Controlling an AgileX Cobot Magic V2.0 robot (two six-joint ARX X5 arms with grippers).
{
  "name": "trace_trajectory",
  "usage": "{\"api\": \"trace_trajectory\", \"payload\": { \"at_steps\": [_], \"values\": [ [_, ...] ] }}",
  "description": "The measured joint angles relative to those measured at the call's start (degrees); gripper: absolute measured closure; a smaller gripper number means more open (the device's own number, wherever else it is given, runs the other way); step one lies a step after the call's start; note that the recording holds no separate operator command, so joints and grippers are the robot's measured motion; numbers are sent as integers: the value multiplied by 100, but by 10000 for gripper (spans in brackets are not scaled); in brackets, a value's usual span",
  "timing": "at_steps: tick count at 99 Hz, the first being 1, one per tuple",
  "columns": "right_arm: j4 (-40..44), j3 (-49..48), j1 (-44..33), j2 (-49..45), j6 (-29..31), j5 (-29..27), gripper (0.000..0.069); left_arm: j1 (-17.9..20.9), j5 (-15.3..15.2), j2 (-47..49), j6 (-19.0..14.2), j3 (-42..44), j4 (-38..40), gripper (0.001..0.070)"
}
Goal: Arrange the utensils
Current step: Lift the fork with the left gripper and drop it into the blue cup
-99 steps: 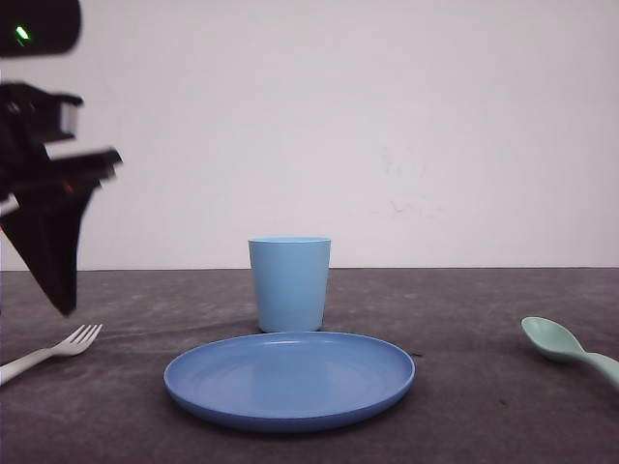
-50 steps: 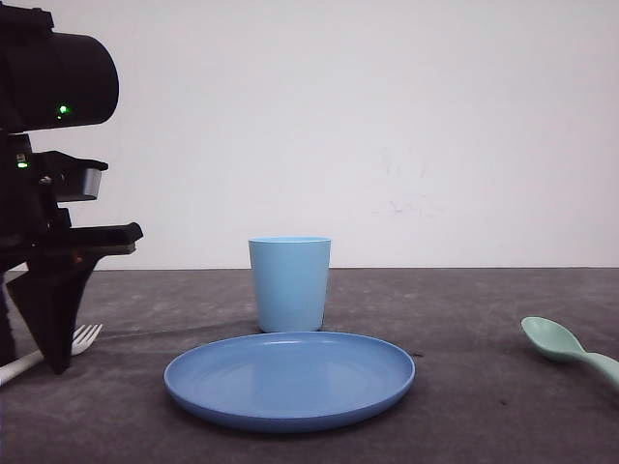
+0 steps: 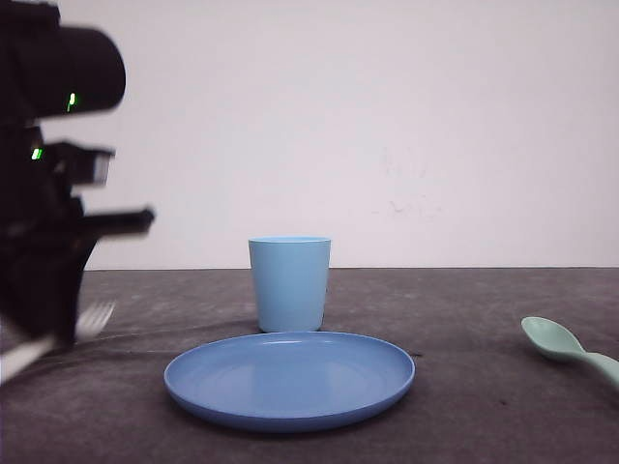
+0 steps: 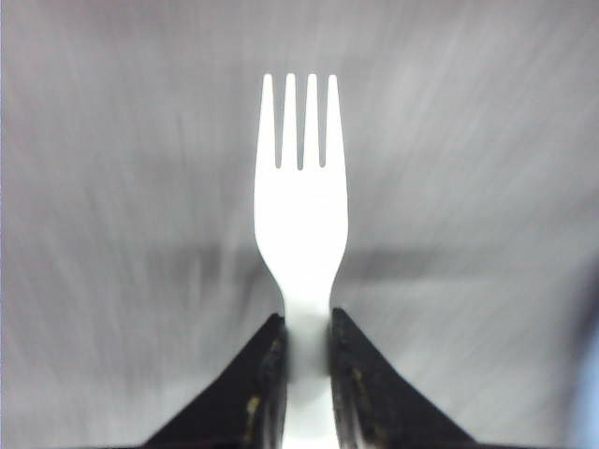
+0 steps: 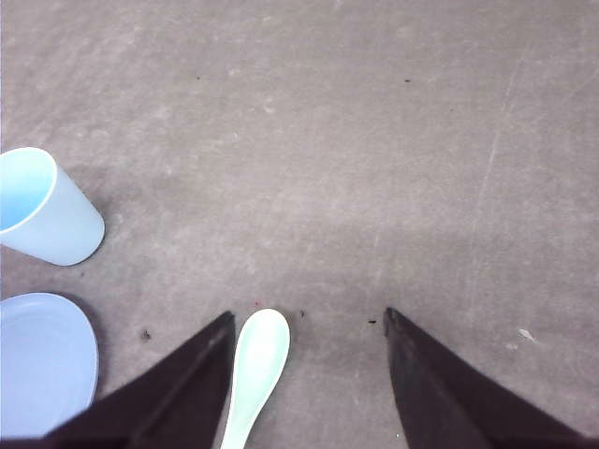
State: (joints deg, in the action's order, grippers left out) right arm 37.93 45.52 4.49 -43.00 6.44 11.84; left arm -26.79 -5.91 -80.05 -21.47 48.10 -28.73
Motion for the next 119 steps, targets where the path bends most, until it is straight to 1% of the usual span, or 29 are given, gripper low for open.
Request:
{"api": "trace_trajectory", "payload": {
  "at_steps": [4,15,24,33,49,57,65,74,83,99,119],
  "values": [
    [-2,0,0,0,2,-2,377,-11,-15,271,11,70,304,667],
    [-59,0,0,0,2,-2,377,-129,-24,1027,46,190,1499,667],
    [-190,0,0,0,2,-2,377,-313,-26,1303,111,210,2457,667],
    [-297,0,0,0,2,-2,377,-531,-26,1235,306,210,3198,667],
    [-483,0,0,0,2,-7,377,-944,-26,789,894,210,4271,667],
    [-570,0,0,0,2,-7,377,-1023,-68,483,1128,210,4693,667],
    [-605,0,0,0,0,-11,377,-1010,-151,111,1233,210,5069,667],
    [-603,0,0,0,0,-136,377,-997,-170,-343,1294,210,5416,667],
    [-603,0,0,0,0,-138,378,-1001,-168,-741,1311,208,5635,667],
    [-603,0,0,-2,0,-153,377,-999,-168,-1178,1292,208,5777,667],
    [-603,0,0,-2,0,-155,378,-1001,-168,-1375,1174,208,5751,667]
  ]
}}
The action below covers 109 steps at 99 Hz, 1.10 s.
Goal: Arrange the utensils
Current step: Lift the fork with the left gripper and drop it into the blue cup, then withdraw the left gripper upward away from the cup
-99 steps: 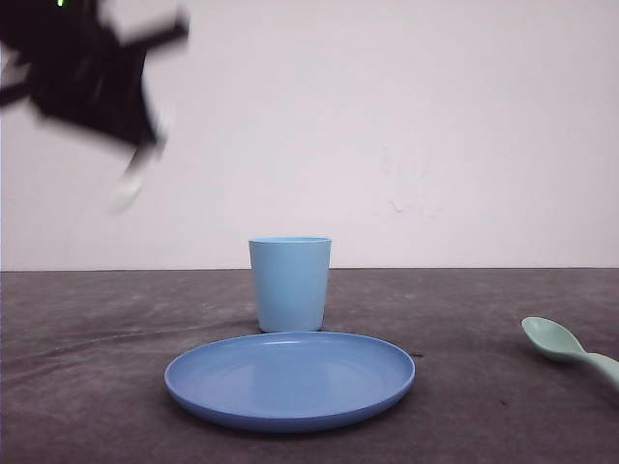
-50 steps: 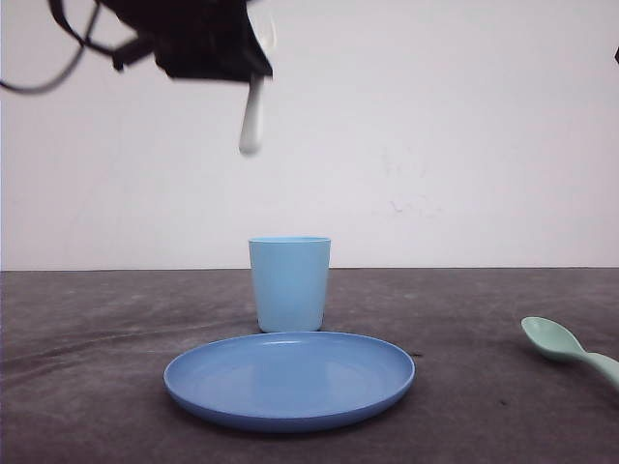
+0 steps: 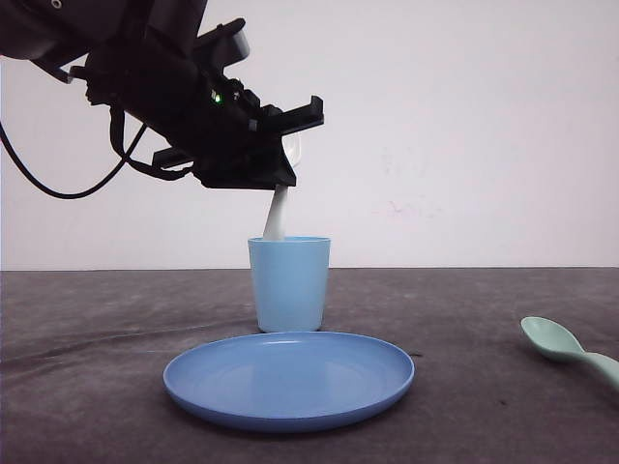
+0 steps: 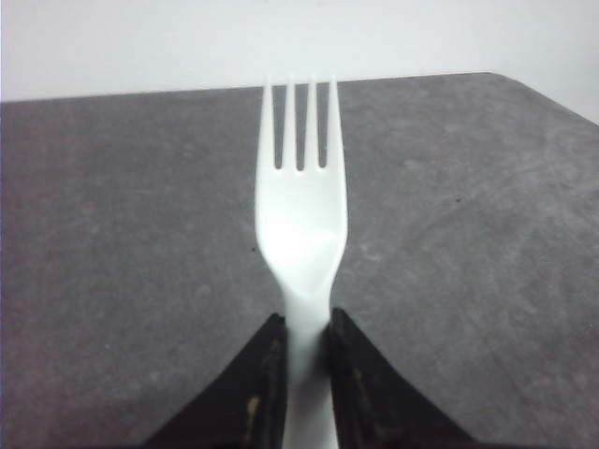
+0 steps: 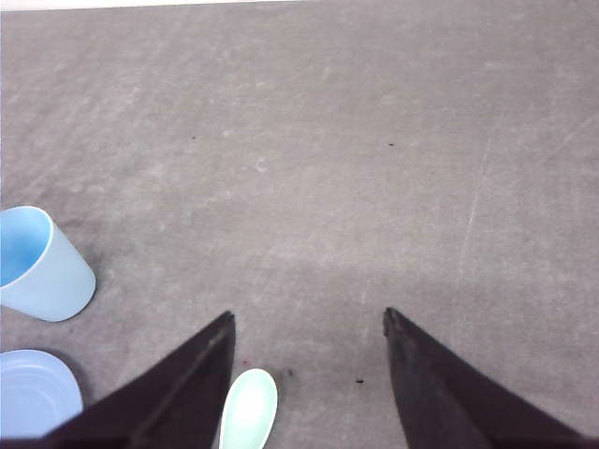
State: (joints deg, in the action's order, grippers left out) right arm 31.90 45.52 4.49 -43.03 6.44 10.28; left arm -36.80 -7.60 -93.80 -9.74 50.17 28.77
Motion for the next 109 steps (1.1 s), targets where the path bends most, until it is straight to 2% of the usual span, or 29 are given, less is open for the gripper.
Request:
{"api": "trace_trajectory", "payload": {
  "at_steps": [8,28,45,68,89,109],
  "values": [
    [0,0,0,0,0,0,377,-13,0,0,-20,0,22,657],
    [66,9,4,-116,0,2,377,-52,0,0,-33,0,17,509],
    [273,9,116,-317,11,20,377,-111,0,26,-35,0,-92,481],
    [872,11,603,-474,407,15,377,-131,0,1014,-35,-15,-927,480],
    [1764,13,1355,-957,822,-439,377,-133,0,2452,-33,-15,-2409,480],
    [1537,-70,2079,-1506,1320,-863,378,-133,0,3508,-39,-15,-3738,480]
  ]
}}
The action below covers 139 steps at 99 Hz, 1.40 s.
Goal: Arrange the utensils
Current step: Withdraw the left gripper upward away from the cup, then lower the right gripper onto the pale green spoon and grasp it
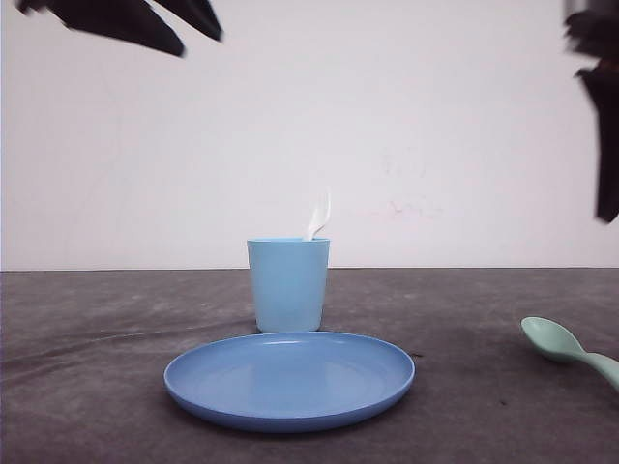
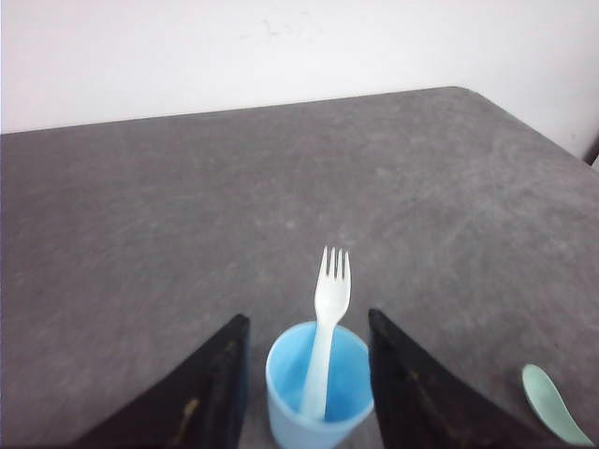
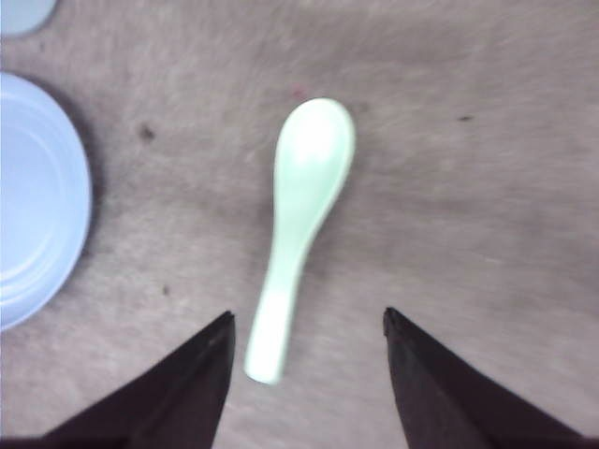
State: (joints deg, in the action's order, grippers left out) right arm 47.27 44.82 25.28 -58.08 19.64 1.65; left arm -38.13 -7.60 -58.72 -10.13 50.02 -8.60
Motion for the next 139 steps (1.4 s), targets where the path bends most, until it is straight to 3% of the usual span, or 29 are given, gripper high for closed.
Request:
{"api": "trace_trajectory", "payload": {
  "at_steps": [29,63,109,139],
  "values": [
    [-584,-208,660,-911,693,-638,378,0,0,951,-107,0,-1056,480],
    [-1014,-208,876,-1882,1165,-898,379,-2,0,1399,-125,0,-1499,480],
    [-1228,-197,885,-2406,1250,-979,613,-4,0,1502,-127,0,-1646,480],
    [-1154,-127,876,-1991,1193,-1082,620,-2,2,1519,-127,0,-1648,480]
  ]
}}
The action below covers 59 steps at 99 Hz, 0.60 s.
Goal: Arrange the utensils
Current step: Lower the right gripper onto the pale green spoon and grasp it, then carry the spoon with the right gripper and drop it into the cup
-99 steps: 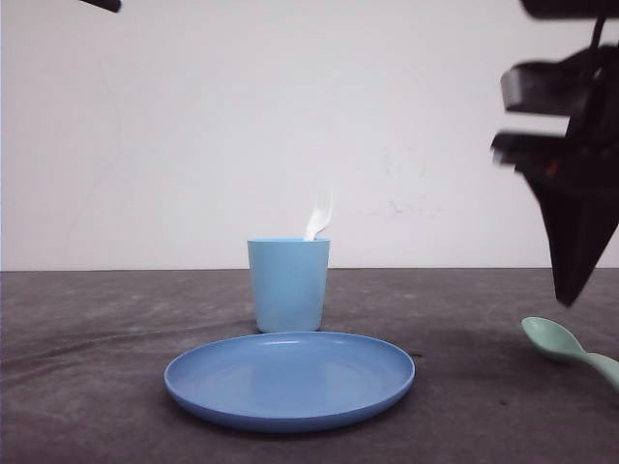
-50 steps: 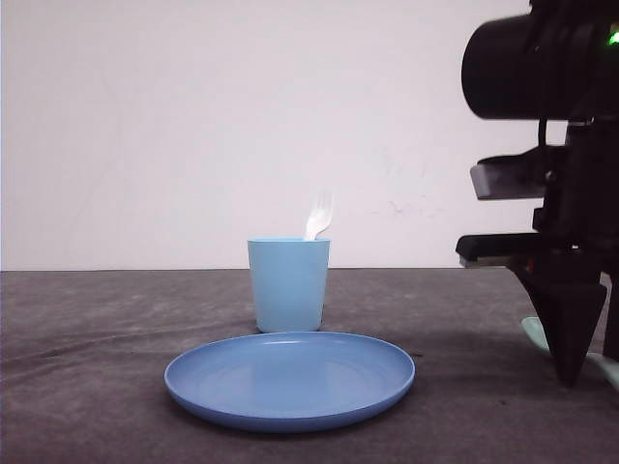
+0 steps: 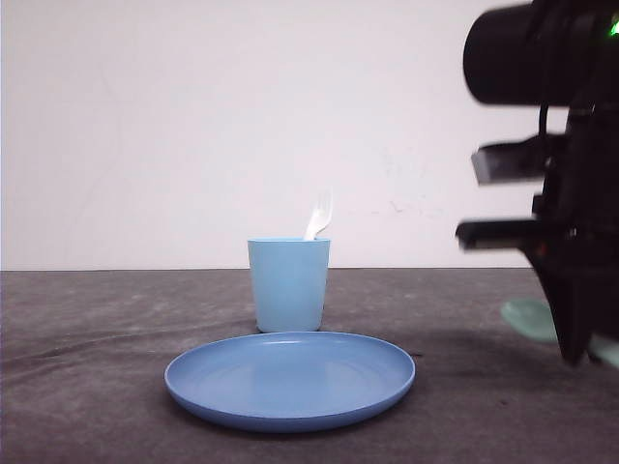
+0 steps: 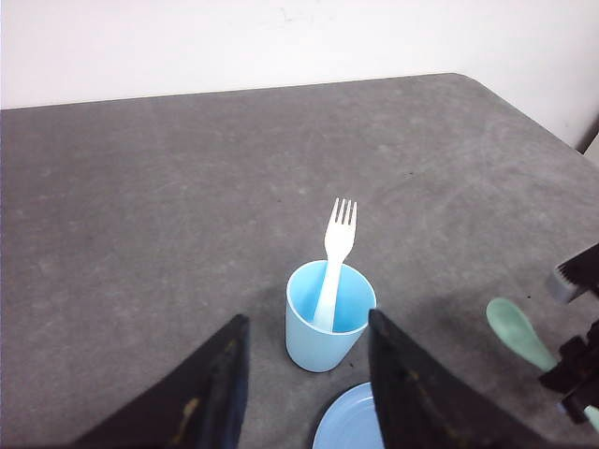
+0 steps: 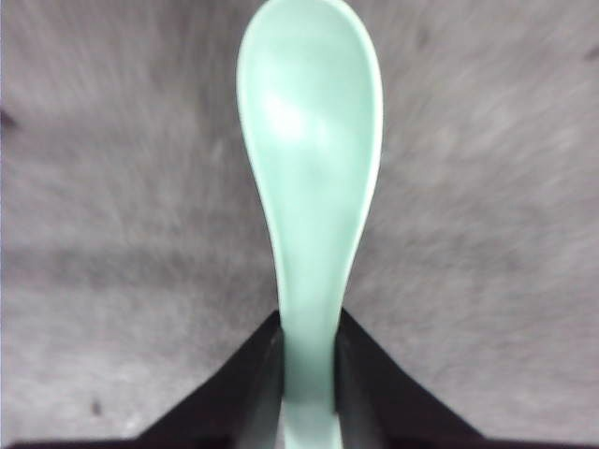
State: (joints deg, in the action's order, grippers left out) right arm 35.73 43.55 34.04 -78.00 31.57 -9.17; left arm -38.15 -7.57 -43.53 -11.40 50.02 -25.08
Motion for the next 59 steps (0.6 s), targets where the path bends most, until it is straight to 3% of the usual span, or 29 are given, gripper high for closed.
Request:
{"api": "trace_trajectory", "payload": {
  "at_steps": [24,59],
  "values": [
    [-669,879,173,673,-472,0,620,-2,-2,0,0,0,2,480],
    [-3639,1235,992,240,-1207,-2,620,-2,-2,0,-37,0,2,480]
  ]
}}
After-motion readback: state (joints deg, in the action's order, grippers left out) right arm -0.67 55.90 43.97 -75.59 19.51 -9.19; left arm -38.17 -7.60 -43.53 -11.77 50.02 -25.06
